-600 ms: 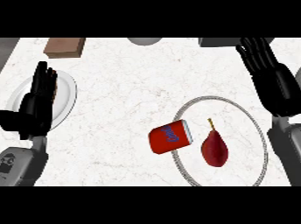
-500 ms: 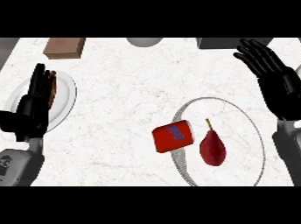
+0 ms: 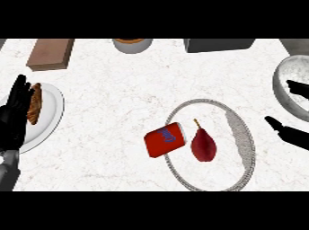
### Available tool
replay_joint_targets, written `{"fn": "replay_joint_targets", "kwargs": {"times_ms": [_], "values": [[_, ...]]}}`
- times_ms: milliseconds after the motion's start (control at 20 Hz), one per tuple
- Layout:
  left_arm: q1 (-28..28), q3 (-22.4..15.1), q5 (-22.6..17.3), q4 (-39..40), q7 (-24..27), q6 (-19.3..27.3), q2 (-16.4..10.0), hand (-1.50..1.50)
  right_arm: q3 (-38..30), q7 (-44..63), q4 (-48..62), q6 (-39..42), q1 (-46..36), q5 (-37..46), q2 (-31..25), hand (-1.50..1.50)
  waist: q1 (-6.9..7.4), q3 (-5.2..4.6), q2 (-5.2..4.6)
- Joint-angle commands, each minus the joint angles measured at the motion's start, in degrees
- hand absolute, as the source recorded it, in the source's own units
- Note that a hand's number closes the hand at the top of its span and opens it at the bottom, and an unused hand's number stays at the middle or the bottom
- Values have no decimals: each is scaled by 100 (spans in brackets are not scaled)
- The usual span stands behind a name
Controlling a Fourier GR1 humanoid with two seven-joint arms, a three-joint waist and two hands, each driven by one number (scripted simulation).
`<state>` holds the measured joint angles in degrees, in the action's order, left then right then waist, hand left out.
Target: Pick the pear from the placemat and place it in the bowl
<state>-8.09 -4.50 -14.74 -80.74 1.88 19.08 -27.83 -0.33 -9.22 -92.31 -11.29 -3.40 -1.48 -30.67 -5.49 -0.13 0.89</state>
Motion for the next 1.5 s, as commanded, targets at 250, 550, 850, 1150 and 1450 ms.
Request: {"fn": "replay_joint_targets", "kwargs": {"times_ms": [250, 550, 850, 1150, 1450], "values": [[317, -169, 41, -565, -354, -119, -88, 0, 977, -952, -1843, -1994, 3417, 1874, 1087, -150, 238, 11, -6], [308, -199, 189, -661, -367, -246, 126, 0, 940, 24, -3536, -1922, 4638, 2311, 891, -150, 462, 8, -73], [156, -38, 243, -722, -541, -437, -16, 0, 713, 2442, -4750, -1061, 3667, 3025, 401, -150, 596, 0, -104], [-70, -129, 263, -709, -774, -427, 98, 0, 257, 3800, -4489, 510, 2928, 2668, -864, -150, 675, -10, -136], [47, -139, 410, -752, -649, -385, 263, 0, 1037, 4890, -3712, 1498, 1487, 2328, -917, -150, 725, 4, -121]]}}
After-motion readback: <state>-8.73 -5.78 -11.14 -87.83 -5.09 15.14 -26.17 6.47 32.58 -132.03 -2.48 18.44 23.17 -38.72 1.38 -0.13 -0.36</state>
